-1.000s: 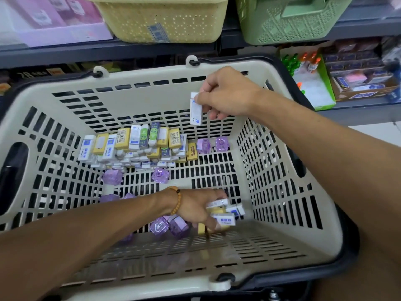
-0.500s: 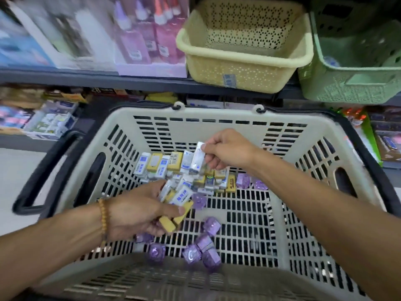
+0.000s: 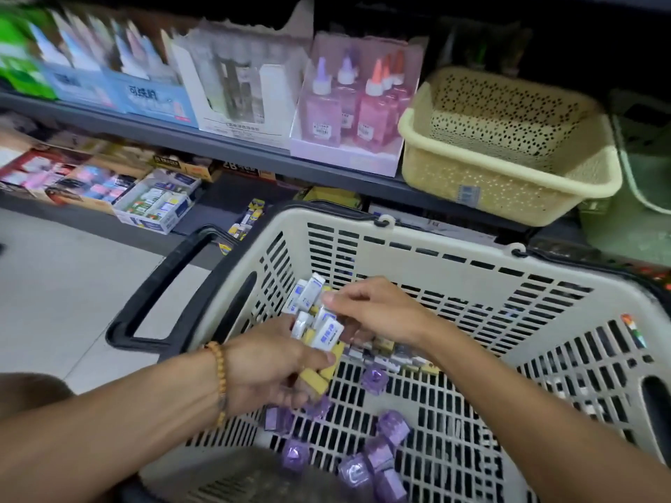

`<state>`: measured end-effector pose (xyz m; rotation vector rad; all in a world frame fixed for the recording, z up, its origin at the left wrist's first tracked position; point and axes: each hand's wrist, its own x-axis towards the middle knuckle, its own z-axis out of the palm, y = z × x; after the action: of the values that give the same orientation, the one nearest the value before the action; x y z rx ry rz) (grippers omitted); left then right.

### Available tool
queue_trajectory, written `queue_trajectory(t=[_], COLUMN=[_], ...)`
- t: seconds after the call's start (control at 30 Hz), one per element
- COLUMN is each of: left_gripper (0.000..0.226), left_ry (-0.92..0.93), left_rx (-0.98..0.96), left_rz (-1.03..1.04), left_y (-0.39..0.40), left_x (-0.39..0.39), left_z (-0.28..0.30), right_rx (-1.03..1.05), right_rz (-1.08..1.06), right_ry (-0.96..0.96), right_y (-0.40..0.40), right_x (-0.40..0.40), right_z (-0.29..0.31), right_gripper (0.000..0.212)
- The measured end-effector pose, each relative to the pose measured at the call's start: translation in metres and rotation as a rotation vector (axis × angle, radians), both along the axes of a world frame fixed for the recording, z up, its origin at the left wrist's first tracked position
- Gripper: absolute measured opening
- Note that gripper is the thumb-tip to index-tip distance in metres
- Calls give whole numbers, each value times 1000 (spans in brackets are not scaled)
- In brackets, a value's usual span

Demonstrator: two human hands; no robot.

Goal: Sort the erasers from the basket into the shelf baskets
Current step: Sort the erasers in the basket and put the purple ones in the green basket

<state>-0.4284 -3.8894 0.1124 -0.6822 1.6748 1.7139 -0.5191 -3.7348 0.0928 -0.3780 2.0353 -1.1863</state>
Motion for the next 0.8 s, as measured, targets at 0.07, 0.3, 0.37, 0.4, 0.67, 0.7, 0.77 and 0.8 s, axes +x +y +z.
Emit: queue_trajectory(t=[0.07,0.3,0.37,0.4,0.67,0.7,0.77,0.8], left_gripper=[36,29,30,31,42,42,42,41], left_ry=[4,-27,-19,-11,9,15,25,31], left_rx=[8,61,63,58,-27,-35,-47,-52], left_rz=[-1,48,69,80,153,152,147,143], left_y=[3,0,-2,-3,-2,-2,-2,-1], left_x=[-3,-7,-6,-5,-11,-12,-13,-13], left_z=[-1,-3,-4,-4,-8,-8,-8,-7], right_rx=[-43,-176,-140,-98,-11,-37,-68,-66], right_rz=[9,-319,-414,-435,-345,-293,-139,-73], right_ry=[-49,-73,-39,-20,98,111,36,-10], right_y=[5,-6,-10,-12,-14,-10,-4,-1], right_x=[4,3,-3,-7,-4,0,7,9], right_z=[2,-11,-15,-17,-15,-12,-4,-1], right_gripper=[25,26,28,29,22,24,25,24])
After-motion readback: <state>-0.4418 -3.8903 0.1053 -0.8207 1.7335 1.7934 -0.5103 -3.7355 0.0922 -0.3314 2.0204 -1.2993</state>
